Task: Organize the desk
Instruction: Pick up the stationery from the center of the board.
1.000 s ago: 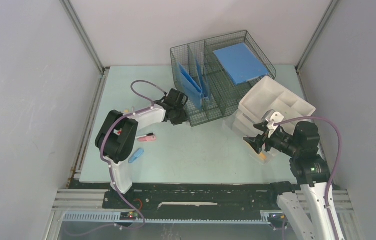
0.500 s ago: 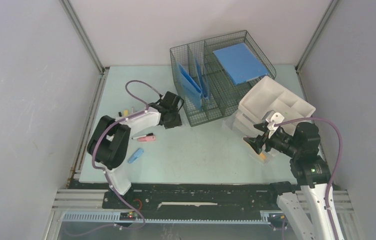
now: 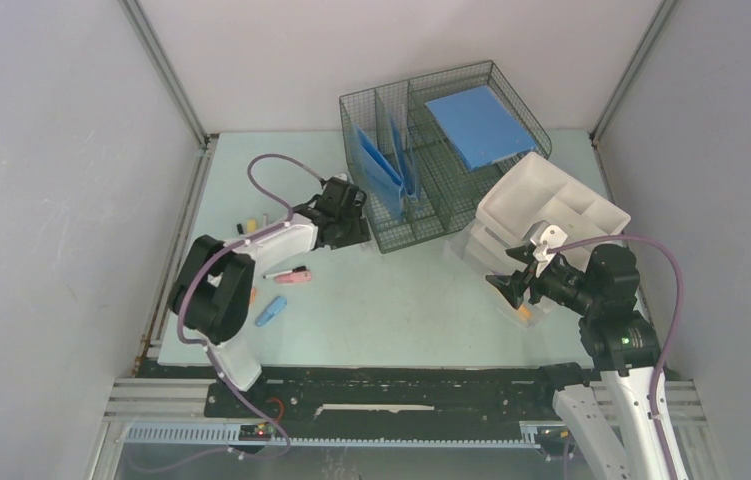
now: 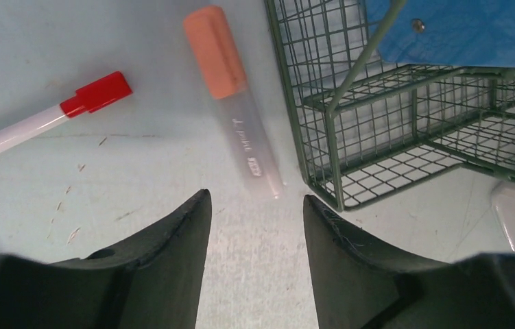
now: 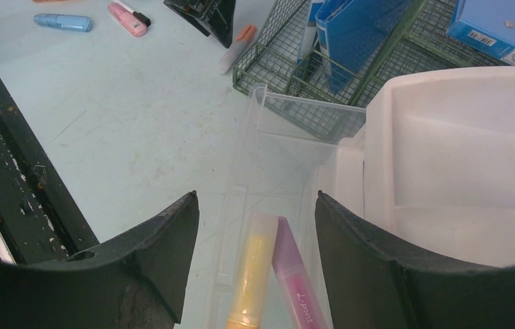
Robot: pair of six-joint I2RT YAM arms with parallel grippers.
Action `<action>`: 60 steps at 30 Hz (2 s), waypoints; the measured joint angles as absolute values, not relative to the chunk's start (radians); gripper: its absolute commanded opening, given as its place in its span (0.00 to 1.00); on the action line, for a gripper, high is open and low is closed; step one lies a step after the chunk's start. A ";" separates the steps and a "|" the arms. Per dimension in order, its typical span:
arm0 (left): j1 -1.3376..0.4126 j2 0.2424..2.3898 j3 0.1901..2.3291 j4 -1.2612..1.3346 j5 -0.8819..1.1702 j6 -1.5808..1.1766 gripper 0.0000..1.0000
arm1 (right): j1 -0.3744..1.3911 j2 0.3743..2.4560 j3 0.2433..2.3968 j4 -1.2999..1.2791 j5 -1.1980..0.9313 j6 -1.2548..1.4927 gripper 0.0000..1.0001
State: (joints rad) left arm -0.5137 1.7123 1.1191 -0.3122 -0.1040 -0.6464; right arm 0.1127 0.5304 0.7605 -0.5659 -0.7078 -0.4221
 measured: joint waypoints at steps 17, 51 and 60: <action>-0.514 1.911 1.294 -0.433 -0.090 -0.651 0.53 | 0.120 0.530 0.760 -0.566 -0.707 -0.423 0.70; -0.492 1.869 1.231 -0.564 -0.068 -0.440 0.55 | 0.120 0.517 0.760 -0.566 -0.703 -0.426 0.71; -0.491 1.935 1.334 -0.573 -0.067 -0.385 0.45 | 0.121 0.517 0.760 -0.566 -0.703 -0.426 0.71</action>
State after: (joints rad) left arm -0.4911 1.9347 1.3342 -0.5728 -0.0673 -0.3851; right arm 0.1207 0.5171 0.7605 -0.5659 -0.7033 -0.4263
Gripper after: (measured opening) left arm 0.528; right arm 0.705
